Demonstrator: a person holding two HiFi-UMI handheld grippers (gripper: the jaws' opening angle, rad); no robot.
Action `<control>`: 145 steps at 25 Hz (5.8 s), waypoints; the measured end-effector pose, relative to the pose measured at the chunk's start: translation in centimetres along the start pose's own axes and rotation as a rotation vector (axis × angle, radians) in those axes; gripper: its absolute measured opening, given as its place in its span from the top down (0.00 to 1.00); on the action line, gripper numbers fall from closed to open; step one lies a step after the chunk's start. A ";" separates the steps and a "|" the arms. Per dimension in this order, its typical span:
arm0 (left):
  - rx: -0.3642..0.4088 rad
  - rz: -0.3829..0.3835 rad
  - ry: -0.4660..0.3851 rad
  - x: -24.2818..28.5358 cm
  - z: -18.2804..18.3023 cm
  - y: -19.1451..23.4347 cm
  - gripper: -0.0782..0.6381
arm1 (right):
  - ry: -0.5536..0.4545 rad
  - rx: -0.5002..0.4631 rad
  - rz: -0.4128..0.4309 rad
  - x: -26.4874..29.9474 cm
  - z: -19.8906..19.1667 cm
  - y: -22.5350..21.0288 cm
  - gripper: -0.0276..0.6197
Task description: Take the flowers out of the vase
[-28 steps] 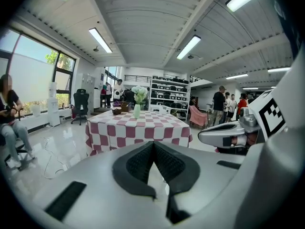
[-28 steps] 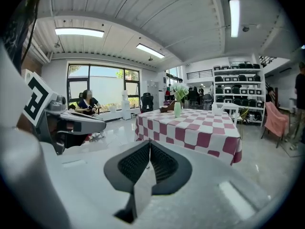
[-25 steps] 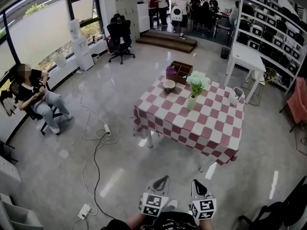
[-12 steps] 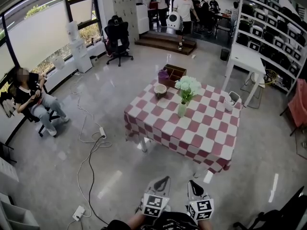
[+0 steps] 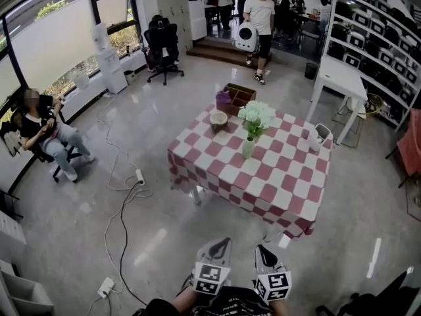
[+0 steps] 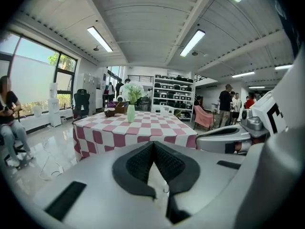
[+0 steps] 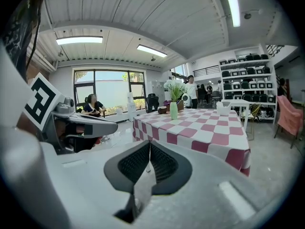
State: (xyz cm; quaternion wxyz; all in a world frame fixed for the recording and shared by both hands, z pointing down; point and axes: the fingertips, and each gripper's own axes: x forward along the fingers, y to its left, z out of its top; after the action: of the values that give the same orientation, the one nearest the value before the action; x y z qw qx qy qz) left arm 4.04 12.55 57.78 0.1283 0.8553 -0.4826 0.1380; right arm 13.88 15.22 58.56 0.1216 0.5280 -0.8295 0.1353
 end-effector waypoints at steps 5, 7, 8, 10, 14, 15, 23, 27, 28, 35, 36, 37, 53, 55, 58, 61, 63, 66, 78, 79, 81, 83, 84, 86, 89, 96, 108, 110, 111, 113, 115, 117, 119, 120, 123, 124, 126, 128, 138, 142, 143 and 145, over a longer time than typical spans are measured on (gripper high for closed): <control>-0.018 0.015 -0.002 1.0 0.0 0.8 0.88 | 0.004 -0.017 0.005 0.9 0.2 -0.4 0.95; -0.016 0.016 0.000 1.5 0.3 1.4 0.88 | -0.002 -0.013 0.002 1.5 0.6 -0.7 0.95; -0.015 0.016 0.001 1.9 0.4 1.7 0.88 | -0.006 -0.009 -0.003 1.7 0.8 -0.9 0.95; -0.018 0.021 -0.002 2.6 0.7 2.2 0.88 | -0.017 0.004 -0.011 2.1 1.3 -1.4 0.95; -0.025 0.025 -0.014 4.2 1.8 3.8 0.88 | -0.028 0.013 -0.023 3.5 2.1 -2.2 0.95; -0.024 0.023 -0.015 4.7 2.1 4.2 0.88 | -0.027 0.014 -0.028 4.0 2.2 -2.5 0.95; -0.016 0.000 -0.020 8.8 4.4 7.8 0.88 | -0.046 0.040 -0.040 8.8 4.7 -4.1 0.95; -0.012 -0.019 -0.022 10.4 6.0 9.8 0.88 | -0.036 0.049 -0.052 11.1 5.8 -4.3 0.95; -0.013 -0.022 -0.021 10.8 6.2 10.3 0.88 | -0.031 0.051 -0.055 11.7 6.0 -4.4 0.95; -0.004 -0.065 -0.007 14.1 7.9 14.3 0.88 | -0.044 0.078 -0.099 15.7 8.2 -4.8 0.95; -0.001 -0.073 -0.007 14.6 8.2 14.8 0.88 | -0.047 0.083 -0.111 16.3 8.4 -5.0 0.95; 0.003 -0.081 -0.008 15.1 8.5 15.2 0.88 | -0.050 0.088 -0.123 16.9 8.7 -5.2 0.95; 0.018 -0.153 -0.021 20.1 11.4 20.7 0.88 | -0.108 0.163 -0.241 22.9 11.7 -7.7 0.94; 0.016 -0.154 -0.021 20.5 11.5 20.8 0.88 | -0.132 0.155 -0.261 22.9 12.2 -8.1 0.94; 0.014 -0.155 -0.022 21.2 11.8 20.9 0.88 | -0.147 0.163 -0.266 23.2 12.8 -8.8 0.93; 0.012 -0.154 -0.022 21.8 12.1 20.7 0.88 | -0.142 0.173 -0.251 23.6 13.1 -9.5 0.88; 0.011 -0.150 -0.026 22.5 12.5 20.7 0.88 | -0.139 0.176 -0.235 24.1 13.3 -10.1 0.83; 0.013 -0.142 -0.030 23.4 13.0 20.7 0.88 | -0.136 0.183 -0.212 25.1 13.8 -10.8 0.75; -0.004 -0.087 -0.022 26.6 14.1 21.4 0.88 | -0.158 0.161 -0.127 29.4 16.8 -14.0 0.54; -0.005 -0.083 -0.022 26.8 14.1 21.5 0.88 | -0.158 0.157 -0.124 29.7 17.0 -14.3 0.53; -0.009 -0.075 -0.024 27.2 14.3 21.6 0.88 | -0.158 0.150 -0.119 30.3 17.4 -14.8 0.53; -0.012 -0.066 -0.025 27.6 14.4 21.8 0.88 | -0.158 0.142 -0.113 30.9 17.7 -15.3 0.53; -0.013 -0.062 -0.023 27.7 14.5 21.9 0.88 | -0.157 0.138 -0.110 31.2 17.9 -15.5 0.52; -0.016 -0.055 -0.018 27.9 14.4 22.1 0.88 | -0.155 0.132 -0.100 31.8 18.2 -15.8 0.52; -0.018 -0.043 -0.008 28.2 14.2 22.3 0.88 | -0.159 0.126 -0.084 32.7 18.8 -16.3 0.52; -0.024 -0.007 -0.002 28.5 14.2 22.9 0.88 | -0.158 0.104 -0.050 34.3 19.8 -16.9 0.52; -0.033 0.060 0.024 28.6 13.5 23.8 0.88 | -0.137 0.079 0.027 36.2 20.1 -16.7 0.52; -0.037 0.070 0.029 28.5 13.3 24.0 0.88 | -0.141 0.076 0.032 36.5 20.3 -16.8 0.52; -0.038 0.075 0.030 28.5 13.3 24.1 0.88 | -0.139 0.071 0.039 36.6 20.4 -16.7 0.52; -0.038 0.082 0.031 28.5 13.2 24.3 0.88 | -0.138 0.055 0.051 36.7 20.5 -16.5 0.52; -0.037 0.088 0.032 28.5 13.2 24.4 0.88 | -0.151 0.044 0.053 36.7 20.9 -16.5 0.53; -0.036 0.091 0.034 28.6 13.1 24.5 0.88 | -0.163 0.035 0.051 36.8 21.1 -16.5 0.59; -0.034 0.092 0.035 28.7 13.1 24.5 0.88 | -0.168 0.029 0.049 36.8 21.2 -16.6 0.62; -0.034 0.093 0.035 28.7 13.1 24.5 0.88 | -0.169 0.027 0.048 36.8 21.3 -16.6 0.64; -0.034 0.094 0.038 28.8 13.0 24.5 0.88 | -0.172 0.024 0.049 36.8 21.3 -16.6 0.65; -0.034 0.094 0.038 28.8 13.0 24.5 0.88 | -0.174 0.023 0.050 36.8 21.4 -16.6 0.65; -0.037 0.094 0.037 28.8 12.9 24.5 0.88 | -0.177 0.021 0.053 36.8 21.4 -16.5 0.66; -0.039 0.093 0.036 28.8 12.9 24.5 0.88 | -0.180 0.020 0.056 36.8 21.5 -16.5 0.67; -0.039 0.097 0.039 28.7 12.6 24.8 0.88 | -0.225 0.019 0.053 36.6 22.7 -16.4 0.69; -0.038 0.096 0.035 28.5 12.7 24.8 0.88 | -0.246 0.018 0.052 36.4 23.4 -16.4 0.70; -0.037 0.096 0.035 28.4 12.7 24.9 0.88 | -0.252 0.017 0.053 36.3 23.6 -16.3 0.71; -0.036 0.096 0.034 28.3 12.7 25.0 0.88 | -0.268 0.014 0.058 36.2 24.2 -16.1 0.71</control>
State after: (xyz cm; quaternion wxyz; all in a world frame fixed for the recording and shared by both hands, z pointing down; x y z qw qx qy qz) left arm -1.95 -26.85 58.32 0.1448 0.8262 -0.5234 0.1499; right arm 12.14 -30.32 49.99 0.0020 0.5179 -0.8523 0.0729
